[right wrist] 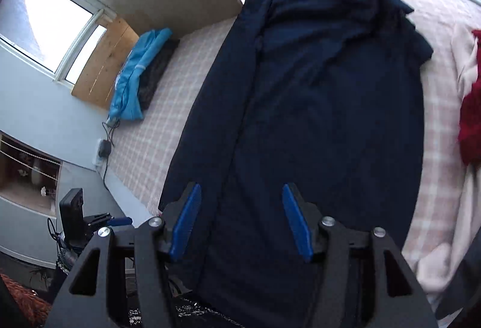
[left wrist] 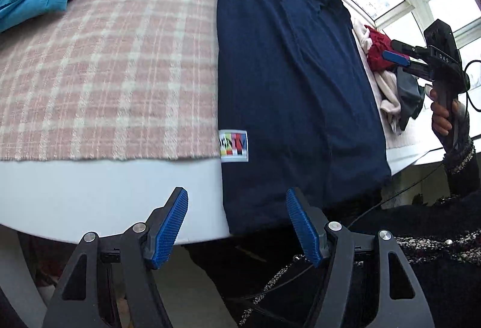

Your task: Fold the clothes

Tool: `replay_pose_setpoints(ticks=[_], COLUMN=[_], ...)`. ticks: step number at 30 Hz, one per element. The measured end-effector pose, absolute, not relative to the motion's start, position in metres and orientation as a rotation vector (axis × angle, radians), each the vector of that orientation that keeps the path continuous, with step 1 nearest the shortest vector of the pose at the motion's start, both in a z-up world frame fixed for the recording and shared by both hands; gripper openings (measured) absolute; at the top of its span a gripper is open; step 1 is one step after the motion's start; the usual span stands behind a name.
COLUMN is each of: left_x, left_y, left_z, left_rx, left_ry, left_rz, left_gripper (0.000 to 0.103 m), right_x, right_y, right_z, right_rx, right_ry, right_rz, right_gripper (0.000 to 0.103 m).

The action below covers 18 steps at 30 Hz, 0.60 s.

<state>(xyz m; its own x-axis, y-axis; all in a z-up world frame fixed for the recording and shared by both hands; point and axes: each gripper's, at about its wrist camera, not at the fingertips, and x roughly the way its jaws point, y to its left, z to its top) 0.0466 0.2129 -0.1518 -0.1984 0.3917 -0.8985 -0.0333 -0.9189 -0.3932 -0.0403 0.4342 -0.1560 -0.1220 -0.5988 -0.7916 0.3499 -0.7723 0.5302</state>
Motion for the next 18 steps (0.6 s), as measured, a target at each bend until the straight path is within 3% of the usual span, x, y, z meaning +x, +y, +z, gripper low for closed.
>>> replay_pose_setpoints(ticks=[11,14,18], left_x=[0.05,0.051,0.048], left_y=[0.246,0.253,0.254], left_z=[-0.178,-0.18,-0.181], left_rx=[-1.816,-1.815,-1.819], left_ry=[-0.195,-0.147,-0.112], left_rz=[2.043,2.014,2.006], left_gripper=[0.062,0.056,0.035], right_x=[0.093,0.109,0.121], right_y=[0.355,0.342,0.33], right_z=[-0.252,-0.255,-0.252], right_rx=[1.621,1.615,1.608], right_ry=[-0.252,-0.226,-0.141], right_rz=[-1.91,-1.957,-2.032], right_gripper=[0.056,0.056,0.053])
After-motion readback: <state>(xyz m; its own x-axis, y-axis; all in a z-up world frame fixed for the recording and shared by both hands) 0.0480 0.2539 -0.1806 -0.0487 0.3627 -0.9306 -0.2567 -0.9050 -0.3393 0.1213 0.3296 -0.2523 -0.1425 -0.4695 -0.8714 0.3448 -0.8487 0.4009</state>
